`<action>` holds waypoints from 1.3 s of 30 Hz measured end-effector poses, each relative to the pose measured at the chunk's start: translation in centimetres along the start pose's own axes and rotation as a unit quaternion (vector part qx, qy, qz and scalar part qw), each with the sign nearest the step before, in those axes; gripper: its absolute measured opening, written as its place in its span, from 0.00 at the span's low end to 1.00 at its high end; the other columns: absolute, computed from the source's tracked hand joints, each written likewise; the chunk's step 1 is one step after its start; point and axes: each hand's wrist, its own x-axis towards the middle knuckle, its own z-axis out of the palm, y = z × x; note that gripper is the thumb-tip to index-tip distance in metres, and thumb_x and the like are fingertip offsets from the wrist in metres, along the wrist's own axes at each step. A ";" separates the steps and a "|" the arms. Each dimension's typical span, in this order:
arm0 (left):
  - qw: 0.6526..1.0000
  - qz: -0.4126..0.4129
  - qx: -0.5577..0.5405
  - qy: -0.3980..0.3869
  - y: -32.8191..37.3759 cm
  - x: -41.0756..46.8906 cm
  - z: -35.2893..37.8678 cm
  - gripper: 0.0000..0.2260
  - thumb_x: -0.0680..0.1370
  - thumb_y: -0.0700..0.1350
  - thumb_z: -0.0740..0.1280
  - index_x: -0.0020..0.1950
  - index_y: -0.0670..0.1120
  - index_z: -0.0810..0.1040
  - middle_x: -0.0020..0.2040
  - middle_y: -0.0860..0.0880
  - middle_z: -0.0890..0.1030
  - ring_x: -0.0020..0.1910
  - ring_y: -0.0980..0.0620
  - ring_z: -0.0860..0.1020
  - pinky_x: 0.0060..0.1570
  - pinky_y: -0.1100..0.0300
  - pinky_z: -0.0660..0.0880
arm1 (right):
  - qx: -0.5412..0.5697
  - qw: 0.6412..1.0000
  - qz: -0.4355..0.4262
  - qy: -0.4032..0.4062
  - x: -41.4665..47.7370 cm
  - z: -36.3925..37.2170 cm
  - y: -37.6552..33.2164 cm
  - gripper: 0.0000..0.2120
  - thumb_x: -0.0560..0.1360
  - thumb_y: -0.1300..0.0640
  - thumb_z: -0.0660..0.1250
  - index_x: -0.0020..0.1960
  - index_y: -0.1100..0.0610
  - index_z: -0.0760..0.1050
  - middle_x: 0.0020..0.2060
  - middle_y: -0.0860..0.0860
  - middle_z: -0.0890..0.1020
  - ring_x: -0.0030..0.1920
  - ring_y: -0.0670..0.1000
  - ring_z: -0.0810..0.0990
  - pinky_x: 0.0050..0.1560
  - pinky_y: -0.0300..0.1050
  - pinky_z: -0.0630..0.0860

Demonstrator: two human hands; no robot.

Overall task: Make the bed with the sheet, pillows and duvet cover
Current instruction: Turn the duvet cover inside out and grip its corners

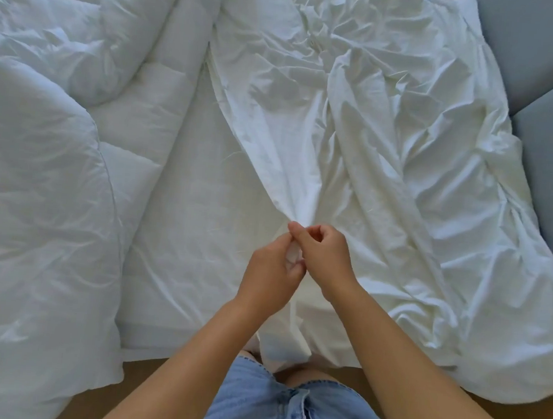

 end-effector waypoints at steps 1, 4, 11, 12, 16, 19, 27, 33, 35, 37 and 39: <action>1.000 0.006 0.002 -0.002 0.0 0.0 -0.1 0.16 0.76 0.42 0.66 0.63 0.50 0.75 0.44 0.56 0.81 0.42 0.59 0.79 0.41 0.72 0.73 | 0.008 1.000 0.008 -0.010 0.3 0.4 -0.3 0.12 0.73 0.50 0.69 0.41 0.58 0.74 0.37 0.52 0.80 0.40 0.51 0.81 0.44 0.47 0.78; 1.000 0.013 0.012 -0.003 -0.4 -0.3 -0.7 0.14 0.77 0.44 0.66 0.63 0.49 0.76 0.45 0.56 0.81 0.42 0.60 0.78 0.41 0.73 0.73 | -0.001 1.000 0.010 -0.015 1.1 1.0 -0.8 0.09 0.74 0.59 0.65 0.36 0.59 0.71 0.31 0.53 0.76 0.34 0.50 0.76 0.39 0.46 0.75; 0.918 -0.283 -0.276 0.016 -0.6 0.9 -2.2 0.16 0.79 0.56 0.60 0.59 0.48 0.77 0.51 0.48 0.82 0.48 0.52 0.81 0.42 0.62 0.76 | 0.112 0.991 0.008 -0.072 0.6 1.8 -1.4 0.11 0.77 0.59 0.64 0.36 0.58 0.72 0.35 0.54 0.77 0.37 0.50 0.77 0.41 0.44 0.77; 0.896 -0.327 -0.301 -0.015 -0.6 1.4 -2.4 0.16 0.79 0.57 0.59 0.57 0.48 0.77 0.50 0.47 0.83 0.46 0.50 0.82 0.40 0.60 0.76 | 0.112 0.990 0.011 -0.088 0.6 1.8 -1.5 0.10 0.77 0.59 0.64 0.37 0.58 0.73 0.36 0.54 0.78 0.38 0.50 0.78 0.41 0.43 0.79; 0.884 -0.380 -0.273 -0.014 -1.2 2.4 -2.8 0.05 0.77 0.41 0.62 0.43 0.40 0.75 0.37 0.45 0.80 0.30 0.51 0.76 0.27 0.63 0.71 | 0.194 0.977 0.076 -0.042 1.1 2.0 -2.1 0.08 0.79 0.60 0.60 0.43 0.59 0.73 0.41 0.55 0.79 0.42 0.52 0.78 0.49 0.49 0.78; 0.931 -0.346 -0.100 0.055 -2.5 2.9 -3.6 0.03 0.73 0.41 0.63 0.40 0.44 0.71 0.36 0.48 0.77 0.29 0.53 0.74 0.28 0.62 0.68 | 0.385 0.909 0.156 0.027 0.9 2.3 -2.5 0.10 0.80 0.62 0.56 0.45 0.61 0.73 0.38 0.55 0.80 0.37 0.52 0.79 0.38 0.44 0.78; 0.891 -0.253 -0.377 -0.017 -0.1 3.8 -5.8 0.17 0.79 0.47 0.60 0.41 0.40 0.85 0.31 0.43 0.79 0.41 0.48 0.81 0.41 0.68 0.73 | -0.043 0.987 -0.131 -0.080 -1.3 4.6 -2.4 0.09 0.79 0.59 0.59 0.39 0.54 0.68 0.33 0.46 0.73 0.32 0.41 0.70 0.34 0.34 0.68; 0.922 -0.327 -0.184 -0.099 -0.1 6.8 -7.6 0.13 0.75 0.37 0.66 0.57 0.31 0.74 0.41 0.40 0.79 0.39 0.44 0.79 0.38 0.56 0.77 | 0.008 0.975 -0.193 -0.112 -2.4 4.7 -2.0 0.15 0.72 0.73 0.57 0.41 0.53 0.72 0.37 0.47 0.76 0.38 0.44 0.74 0.42 0.32 0.71; 0.918 -0.334 -0.206 -0.053 0.1 7.6 -8.0 0.10 0.76 0.36 0.63 0.55 0.34 0.76 0.40 0.42 0.80 0.36 0.46 0.79 0.35 0.57 0.76 | 0.037 0.984 -0.172 -0.010 -1.8 4.4 -1.8 0.14 0.72 0.70 0.61 0.42 0.50 0.71 0.39 0.47 0.75 0.37 0.43 0.72 0.39 0.30 0.69; 0.891 -0.334 -0.305 -0.033 0.5 8.0 -8.6 0.07 0.76 0.38 0.63 0.50 0.37 0.77 0.41 0.42 0.79 0.36 0.47 0.79 0.37 0.57 0.76 | -0.011 0.990 -0.142 0.009 -0.8 4.0 -1.5 0.12 0.72 0.67 0.63 0.51 0.53 0.71 0.47 0.48 0.74 0.45 0.45 0.72 0.46 0.34 0.69; 0.854 -0.326 -0.393 -0.103 0.7 8.0 -9.7 0.15 0.72 0.46 0.67 0.54 0.37 0.78 0.49 0.39 0.78 0.46 0.44 0.79 0.50 0.52 0.74 | -0.123 0.981 -0.140 -0.052 0.4 3.4 -0.9 0.19 0.73 0.64 0.64 0.63 0.56 0.69 0.57 0.48 0.71 0.57 0.47 0.70 0.58 0.38 0.67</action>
